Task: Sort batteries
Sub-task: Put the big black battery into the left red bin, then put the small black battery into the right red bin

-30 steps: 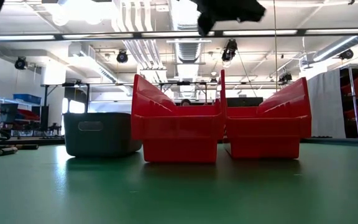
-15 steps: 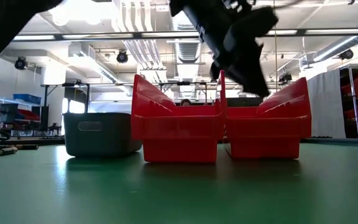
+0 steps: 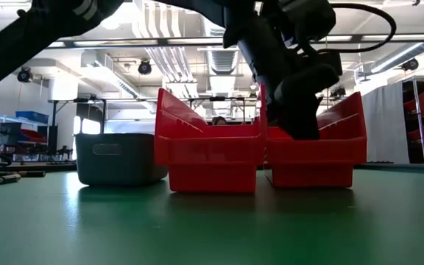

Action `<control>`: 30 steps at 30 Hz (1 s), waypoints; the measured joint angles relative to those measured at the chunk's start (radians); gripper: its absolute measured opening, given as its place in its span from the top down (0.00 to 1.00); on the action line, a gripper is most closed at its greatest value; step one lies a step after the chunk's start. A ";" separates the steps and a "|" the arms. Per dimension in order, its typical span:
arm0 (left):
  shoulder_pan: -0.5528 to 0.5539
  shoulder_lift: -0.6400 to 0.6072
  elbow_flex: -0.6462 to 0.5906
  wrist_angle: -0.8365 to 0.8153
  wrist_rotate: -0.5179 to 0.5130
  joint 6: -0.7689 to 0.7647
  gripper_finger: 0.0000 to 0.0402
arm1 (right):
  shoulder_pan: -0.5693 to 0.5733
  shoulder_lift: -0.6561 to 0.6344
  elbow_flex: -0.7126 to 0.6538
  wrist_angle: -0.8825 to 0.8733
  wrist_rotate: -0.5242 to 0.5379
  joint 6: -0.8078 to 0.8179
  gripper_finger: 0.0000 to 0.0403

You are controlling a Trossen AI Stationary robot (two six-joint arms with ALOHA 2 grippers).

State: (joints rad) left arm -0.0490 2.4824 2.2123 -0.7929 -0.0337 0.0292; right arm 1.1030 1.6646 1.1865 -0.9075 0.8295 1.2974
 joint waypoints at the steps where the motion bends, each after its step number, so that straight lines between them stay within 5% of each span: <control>1: 0.000 0.001 0.000 0.001 -0.001 0.002 0.97 | 0.001 0.000 -0.005 0.000 0.000 0.010 0.46; 30: -0.002 0.008 0.000 -0.011 0.000 0.023 0.89 | 0.001 0.000 -0.026 0.000 0.000 0.054 0.46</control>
State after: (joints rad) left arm -0.0506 2.4905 2.2124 -0.8040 -0.0337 0.0520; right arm 1.1038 1.6646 1.1603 -0.9073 0.8299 1.3514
